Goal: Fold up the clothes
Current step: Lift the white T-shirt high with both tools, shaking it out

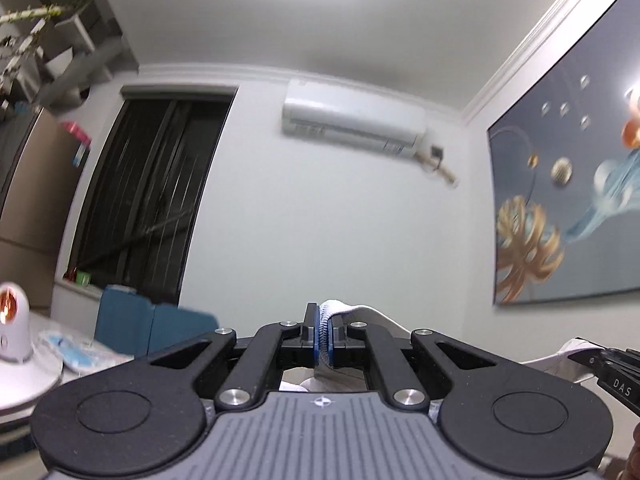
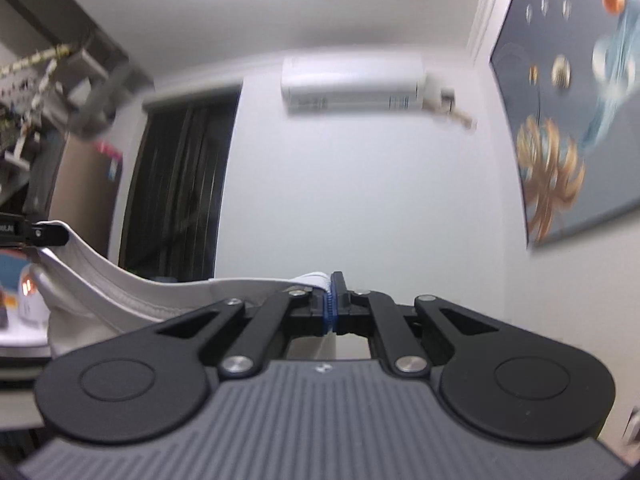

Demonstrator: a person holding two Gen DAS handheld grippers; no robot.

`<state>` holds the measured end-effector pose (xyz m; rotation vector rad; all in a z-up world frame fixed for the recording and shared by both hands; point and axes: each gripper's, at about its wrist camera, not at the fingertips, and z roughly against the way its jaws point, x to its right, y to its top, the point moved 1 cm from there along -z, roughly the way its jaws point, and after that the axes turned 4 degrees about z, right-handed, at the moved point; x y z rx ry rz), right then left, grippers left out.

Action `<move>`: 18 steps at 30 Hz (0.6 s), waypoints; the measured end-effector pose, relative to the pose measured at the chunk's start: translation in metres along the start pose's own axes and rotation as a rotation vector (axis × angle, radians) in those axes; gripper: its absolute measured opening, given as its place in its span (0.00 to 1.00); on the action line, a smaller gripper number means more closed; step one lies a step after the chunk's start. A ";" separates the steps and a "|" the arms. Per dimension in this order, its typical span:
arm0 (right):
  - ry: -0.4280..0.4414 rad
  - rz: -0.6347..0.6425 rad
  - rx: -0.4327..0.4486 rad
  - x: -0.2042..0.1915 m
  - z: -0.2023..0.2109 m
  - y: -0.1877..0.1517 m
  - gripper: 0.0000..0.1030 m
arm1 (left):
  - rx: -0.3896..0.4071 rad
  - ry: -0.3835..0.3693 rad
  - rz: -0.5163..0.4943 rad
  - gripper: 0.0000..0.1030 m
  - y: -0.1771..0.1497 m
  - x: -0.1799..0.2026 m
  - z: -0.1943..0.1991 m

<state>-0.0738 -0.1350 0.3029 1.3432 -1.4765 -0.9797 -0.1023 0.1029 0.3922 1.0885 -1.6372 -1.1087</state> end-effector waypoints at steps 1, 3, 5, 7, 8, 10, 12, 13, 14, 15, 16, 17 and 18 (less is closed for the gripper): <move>-0.001 -0.002 0.021 0.003 0.009 0.017 0.04 | 0.018 -0.008 -0.012 0.04 0.013 0.006 0.009; -0.002 -0.010 0.057 0.009 0.027 0.048 0.04 | 0.054 -0.027 -0.026 0.04 0.042 0.020 0.035; -0.005 -0.013 0.092 0.015 0.047 0.073 0.04 | 0.086 -0.049 -0.027 0.04 0.065 0.036 0.065; -0.012 -0.007 0.122 0.019 0.064 0.092 0.04 | 0.111 -0.064 -0.032 0.04 0.086 0.050 0.092; -0.014 -0.006 0.133 0.021 0.071 0.099 0.04 | 0.119 -0.068 -0.039 0.04 0.092 0.055 0.101; -0.011 -0.017 0.145 0.024 0.082 0.109 0.04 | 0.123 -0.070 -0.049 0.04 0.100 0.065 0.117; 0.001 -0.040 0.131 0.027 0.086 0.108 0.04 | 0.111 -0.068 -0.052 0.04 0.098 0.069 0.121; 0.004 -0.047 0.119 0.027 0.085 0.102 0.04 | 0.098 -0.064 -0.052 0.04 0.092 0.070 0.120; 0.003 -0.050 0.103 0.027 0.082 0.094 0.04 | 0.079 -0.058 -0.054 0.04 0.083 0.069 0.114; 0.000 -0.051 0.083 0.027 0.077 0.084 0.04 | 0.056 -0.051 -0.055 0.04 0.071 0.064 0.104; -0.003 -0.052 0.060 0.027 0.071 0.072 0.04 | 0.032 -0.043 -0.056 0.04 0.057 0.059 0.092; -0.004 -0.054 0.036 0.027 0.064 0.060 0.04 | 0.008 -0.036 -0.057 0.04 0.044 0.054 0.080; -0.007 -0.058 0.009 0.027 0.054 0.047 0.04 | -0.019 -0.027 -0.052 0.04 0.027 0.045 0.063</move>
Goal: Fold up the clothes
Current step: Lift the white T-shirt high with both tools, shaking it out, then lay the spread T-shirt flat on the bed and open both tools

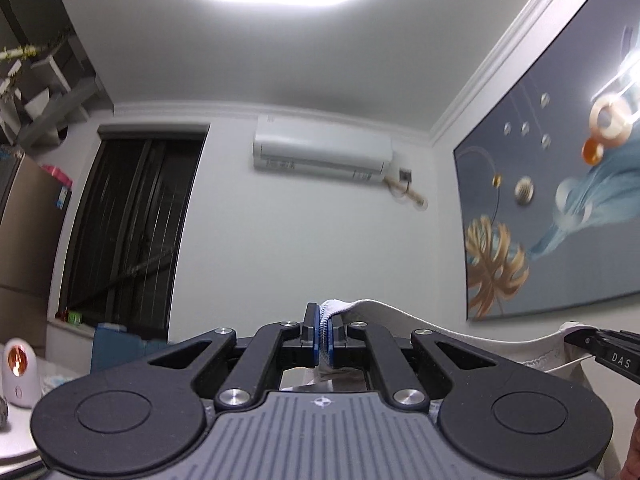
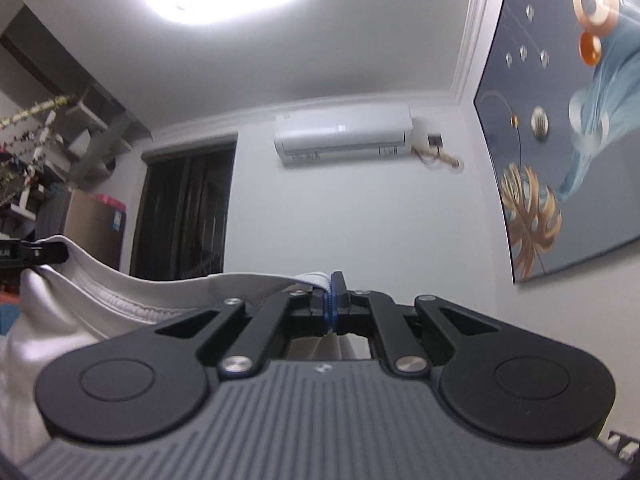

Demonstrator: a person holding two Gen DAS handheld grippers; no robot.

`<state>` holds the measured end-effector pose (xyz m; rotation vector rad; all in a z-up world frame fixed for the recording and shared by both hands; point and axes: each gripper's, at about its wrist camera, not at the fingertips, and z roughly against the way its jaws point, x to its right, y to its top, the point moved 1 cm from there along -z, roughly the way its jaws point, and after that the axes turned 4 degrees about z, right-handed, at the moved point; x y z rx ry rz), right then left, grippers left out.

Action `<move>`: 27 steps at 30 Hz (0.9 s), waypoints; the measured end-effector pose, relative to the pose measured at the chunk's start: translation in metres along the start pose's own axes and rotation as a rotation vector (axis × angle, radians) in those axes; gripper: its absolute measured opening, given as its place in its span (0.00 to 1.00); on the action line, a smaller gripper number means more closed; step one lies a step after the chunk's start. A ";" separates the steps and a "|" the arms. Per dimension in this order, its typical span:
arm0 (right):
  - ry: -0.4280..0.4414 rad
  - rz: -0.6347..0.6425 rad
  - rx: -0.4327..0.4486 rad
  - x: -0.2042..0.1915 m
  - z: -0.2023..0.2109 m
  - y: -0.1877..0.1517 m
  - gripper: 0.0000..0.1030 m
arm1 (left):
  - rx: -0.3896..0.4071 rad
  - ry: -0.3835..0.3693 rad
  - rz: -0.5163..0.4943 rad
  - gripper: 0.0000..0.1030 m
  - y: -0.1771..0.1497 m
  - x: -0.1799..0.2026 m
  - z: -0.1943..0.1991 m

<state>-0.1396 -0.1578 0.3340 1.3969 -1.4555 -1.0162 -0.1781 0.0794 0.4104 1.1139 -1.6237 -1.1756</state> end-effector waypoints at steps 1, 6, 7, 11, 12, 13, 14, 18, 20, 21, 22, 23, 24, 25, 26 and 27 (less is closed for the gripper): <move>-0.003 -0.006 -0.028 0.000 -0.011 -0.014 0.04 | -0.027 0.007 0.005 0.04 -0.015 -0.006 -0.016; -0.033 -0.015 -0.145 -0.003 -0.085 -0.089 0.04 | -0.157 0.061 0.003 0.04 -0.109 -0.058 -0.128; -0.043 -0.004 -0.170 -0.004 -0.104 -0.107 0.04 | -0.185 0.069 0.006 0.04 -0.129 -0.069 -0.154; -0.088 0.051 -0.288 0.001 -0.196 -0.191 0.04 | -0.281 0.102 0.010 0.05 -0.213 -0.112 -0.267; -0.098 0.059 -0.317 0.005 -0.221 -0.215 0.05 | -0.302 0.110 0.004 0.05 -0.241 -0.124 -0.295; -0.108 0.067 -0.343 0.011 -0.245 -0.241 0.05 | -0.321 0.116 -0.007 0.05 -0.269 -0.137 -0.323; -0.119 0.074 -0.366 0.016 -0.270 -0.269 0.05 | -0.339 0.124 -0.022 0.05 -0.297 -0.149 -0.350; -0.141 0.077 -0.451 0.036 -0.362 -0.390 0.05 | -0.420 0.150 -0.059 0.06 -0.422 -0.195 -0.452; -0.144 0.079 -0.502 0.048 -0.402 -0.454 0.05 | -0.481 0.166 -0.058 0.07 -0.495 -0.208 -0.498; -0.141 0.082 -0.530 0.051 -0.419 -0.487 0.05 | -0.516 0.176 -0.050 0.07 -0.530 -0.215 -0.520; -0.136 0.084 -0.559 0.054 -0.436 -0.520 0.05 | -0.556 0.186 -0.039 0.07 -0.565 -0.223 -0.541; -0.130 0.081 -0.595 0.056 -0.450 -0.553 0.05 | -0.599 0.196 -0.027 0.07 -0.600 -0.232 -0.561; -0.124 0.075 -0.636 0.059 -0.464 -0.585 0.05 | -0.646 0.206 -0.013 0.07 -0.635 -0.241 -0.581; -0.118 0.063 -0.674 0.061 -0.474 -0.616 0.05 | -0.687 0.214 0.000 0.07 -0.665 -0.247 -0.593; -0.114 0.043 -0.711 0.064 -0.481 -0.643 0.05 | -0.727 0.220 0.013 0.07 -0.694 -0.253 -0.604; -0.109 0.019 -0.749 0.066 -0.485 -0.667 0.05 | -0.767 0.220 0.021 0.07 -0.721 -0.258 -0.610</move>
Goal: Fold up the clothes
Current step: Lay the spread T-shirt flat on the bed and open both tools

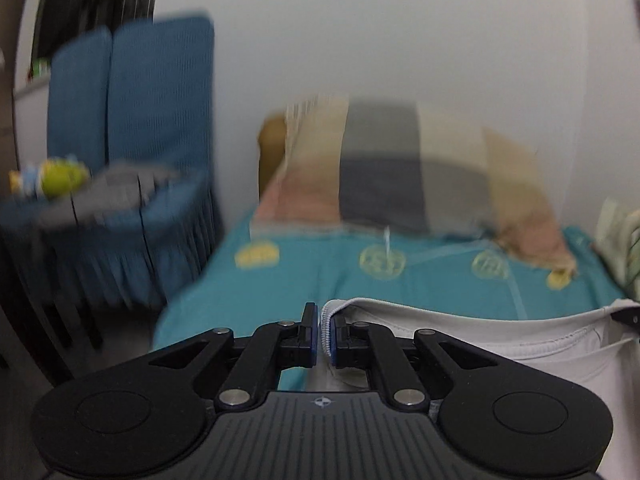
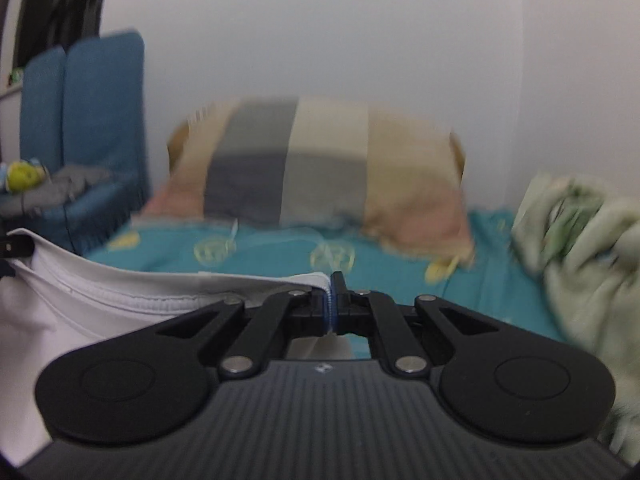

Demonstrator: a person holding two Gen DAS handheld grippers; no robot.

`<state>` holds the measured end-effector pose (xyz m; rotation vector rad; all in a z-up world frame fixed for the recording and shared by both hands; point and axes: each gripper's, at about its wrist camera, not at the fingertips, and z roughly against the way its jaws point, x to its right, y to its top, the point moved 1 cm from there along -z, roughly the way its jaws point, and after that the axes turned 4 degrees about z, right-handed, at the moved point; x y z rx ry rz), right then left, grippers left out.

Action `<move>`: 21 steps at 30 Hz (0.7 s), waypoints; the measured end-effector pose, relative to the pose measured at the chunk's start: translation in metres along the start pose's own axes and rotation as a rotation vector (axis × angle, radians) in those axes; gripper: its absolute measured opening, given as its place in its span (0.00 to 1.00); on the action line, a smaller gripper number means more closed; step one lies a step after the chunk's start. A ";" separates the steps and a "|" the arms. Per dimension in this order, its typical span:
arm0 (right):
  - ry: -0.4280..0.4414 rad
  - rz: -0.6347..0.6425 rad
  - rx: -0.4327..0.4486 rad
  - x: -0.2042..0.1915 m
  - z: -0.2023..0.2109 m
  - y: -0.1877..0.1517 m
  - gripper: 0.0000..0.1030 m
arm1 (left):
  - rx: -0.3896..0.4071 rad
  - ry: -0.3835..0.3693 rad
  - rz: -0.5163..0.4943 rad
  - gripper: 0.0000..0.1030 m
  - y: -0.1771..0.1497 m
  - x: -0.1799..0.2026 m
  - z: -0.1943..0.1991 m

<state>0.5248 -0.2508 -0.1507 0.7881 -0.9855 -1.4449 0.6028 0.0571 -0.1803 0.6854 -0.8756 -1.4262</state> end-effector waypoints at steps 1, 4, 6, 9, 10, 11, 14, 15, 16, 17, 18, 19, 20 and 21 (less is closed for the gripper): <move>0.013 -0.018 -0.039 0.000 -0.020 -0.015 0.05 | -0.040 -0.003 0.001 0.07 -0.015 -0.002 -0.023; 0.068 -0.109 -0.161 0.010 -0.061 -0.044 0.05 | -0.111 -0.053 0.007 0.07 -0.023 -0.015 -0.051; 0.122 -0.205 -0.219 0.022 -0.073 -0.055 0.05 | -0.156 -0.089 0.011 0.10 -0.027 -0.023 -0.067; 0.229 -0.304 -0.246 0.037 -0.077 -0.052 0.09 | -0.199 -0.164 0.006 0.14 -0.026 -0.038 -0.078; 0.268 -0.330 -0.261 0.041 -0.079 -0.049 0.15 | -0.207 -0.194 0.002 0.23 -0.025 -0.044 -0.079; 0.306 -0.361 -0.275 0.046 -0.081 -0.047 0.20 | -0.214 -0.217 0.004 0.43 -0.023 -0.048 -0.075; 0.365 -0.460 -0.289 0.058 -0.079 -0.041 0.61 | -0.235 -0.278 0.014 0.86 -0.016 -0.060 -0.060; 0.372 -0.476 -0.284 0.059 -0.076 -0.040 0.82 | -0.237 -0.290 0.019 0.87 -0.015 -0.063 -0.054; 0.380 -0.493 -0.279 0.061 -0.073 -0.039 0.89 | -0.243 -0.305 0.024 0.88 -0.012 -0.065 -0.047; 0.386 -0.504 -0.279 0.062 -0.070 -0.038 0.87 | -0.249 -0.320 0.028 0.91 -0.010 -0.066 -0.039; 0.390 -0.507 -0.283 0.061 -0.067 -0.036 0.87 | -0.256 -0.336 0.032 0.94 -0.007 -0.068 -0.030; 0.391 -0.509 -0.287 0.060 -0.063 -0.034 0.87 | -0.263 -0.352 0.036 0.97 -0.005 -0.070 -0.022; 0.384 -0.508 -0.296 0.058 -0.060 -0.033 0.87 | -0.251 -0.350 0.021 0.98 -0.005 -0.069 -0.014; 0.367 -0.502 -0.307 0.057 -0.057 -0.032 0.87 | -0.234 -0.342 0.000 0.99 -0.006 -0.069 -0.006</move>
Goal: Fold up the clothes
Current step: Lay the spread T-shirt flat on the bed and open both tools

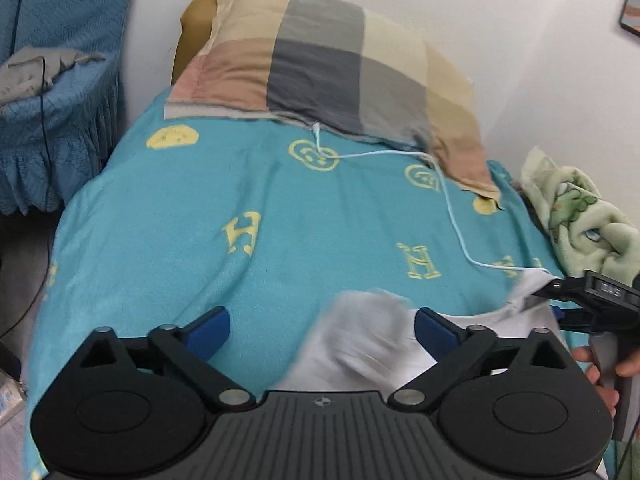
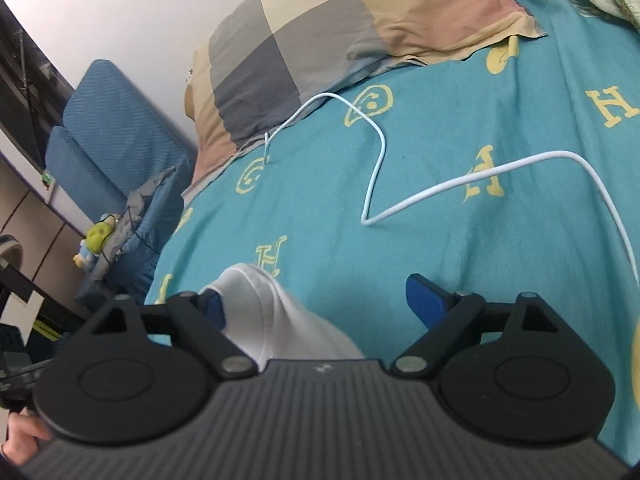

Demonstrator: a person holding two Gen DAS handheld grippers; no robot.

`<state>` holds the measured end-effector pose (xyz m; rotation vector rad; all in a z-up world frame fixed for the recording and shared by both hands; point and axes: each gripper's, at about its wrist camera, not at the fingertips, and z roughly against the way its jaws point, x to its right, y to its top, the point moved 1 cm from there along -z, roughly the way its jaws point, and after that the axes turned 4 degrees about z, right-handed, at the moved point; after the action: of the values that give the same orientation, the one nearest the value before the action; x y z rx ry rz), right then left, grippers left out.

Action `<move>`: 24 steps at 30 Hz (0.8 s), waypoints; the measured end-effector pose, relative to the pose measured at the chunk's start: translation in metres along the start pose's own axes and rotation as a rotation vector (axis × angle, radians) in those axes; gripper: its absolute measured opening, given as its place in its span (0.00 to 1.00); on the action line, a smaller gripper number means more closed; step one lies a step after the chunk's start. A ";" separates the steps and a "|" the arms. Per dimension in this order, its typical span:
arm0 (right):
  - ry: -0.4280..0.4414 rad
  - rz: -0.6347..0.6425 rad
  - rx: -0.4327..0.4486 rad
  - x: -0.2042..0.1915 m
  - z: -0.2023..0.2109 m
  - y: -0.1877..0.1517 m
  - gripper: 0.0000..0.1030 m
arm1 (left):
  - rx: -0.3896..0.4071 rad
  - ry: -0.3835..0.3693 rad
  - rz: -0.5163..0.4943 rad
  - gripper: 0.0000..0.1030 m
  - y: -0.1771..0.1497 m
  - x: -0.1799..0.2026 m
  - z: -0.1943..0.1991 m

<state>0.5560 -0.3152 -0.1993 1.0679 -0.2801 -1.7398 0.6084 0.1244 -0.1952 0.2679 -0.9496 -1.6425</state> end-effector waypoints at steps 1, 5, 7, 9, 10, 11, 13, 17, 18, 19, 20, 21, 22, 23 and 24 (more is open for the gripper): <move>-0.021 0.004 -0.006 -0.002 0.004 0.000 0.87 | 0.009 0.012 -0.018 0.99 -0.002 0.002 0.006; -0.075 0.016 -0.077 -0.009 0.014 -0.001 0.87 | 0.049 0.042 -0.058 0.99 -0.013 0.006 0.031; -0.071 0.034 -0.094 -0.015 0.022 -0.002 0.87 | 0.064 0.051 -0.053 0.99 -0.020 0.009 0.049; -0.072 0.041 -0.091 -0.023 0.034 -0.002 0.87 | 0.052 0.063 -0.022 0.99 -0.027 0.014 0.077; -0.072 0.038 -0.095 -0.028 0.041 -0.002 0.87 | 0.046 0.069 -0.005 0.99 -0.031 0.016 0.091; -0.078 0.041 -0.098 -0.034 0.049 -0.001 0.87 | 0.040 0.069 0.015 0.99 -0.036 0.011 0.102; -0.103 0.067 -0.097 -0.052 0.067 0.002 0.87 | 0.035 0.076 0.034 0.99 -0.052 0.004 0.130; -0.175 0.181 -0.126 -0.104 0.104 -0.006 0.87 | 0.032 0.138 0.042 0.99 -0.084 0.009 0.193; -0.182 0.210 -0.138 -0.117 0.114 -0.012 0.87 | 0.033 0.156 0.058 0.99 -0.093 0.008 0.205; -0.189 0.239 -0.150 -0.130 0.124 -0.018 0.87 | 0.033 0.165 0.080 0.98 -0.103 0.009 0.221; -0.189 0.268 -0.159 -0.143 0.136 -0.025 0.87 | 0.036 0.166 0.103 0.98 -0.113 0.009 0.233; -0.183 0.296 -0.166 -0.156 0.148 -0.033 0.87 | 0.040 0.167 0.130 0.98 -0.123 0.009 0.247; -0.176 0.320 -0.169 -0.167 0.162 -0.040 0.87 | 0.048 0.167 0.163 0.98 -0.132 0.009 0.258; -0.169 0.340 -0.169 -0.177 0.176 -0.047 0.87 | 0.059 0.161 0.202 0.97 -0.141 0.008 0.269; -0.156 0.354 -0.162 -0.185 0.191 -0.055 0.87 | 0.074 0.146 0.249 0.97 -0.152 0.007 0.282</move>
<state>0.3890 -0.1887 -0.0269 0.7178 -0.3930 -1.4984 0.3209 0.2429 -0.1170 0.3031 -0.8959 -1.3445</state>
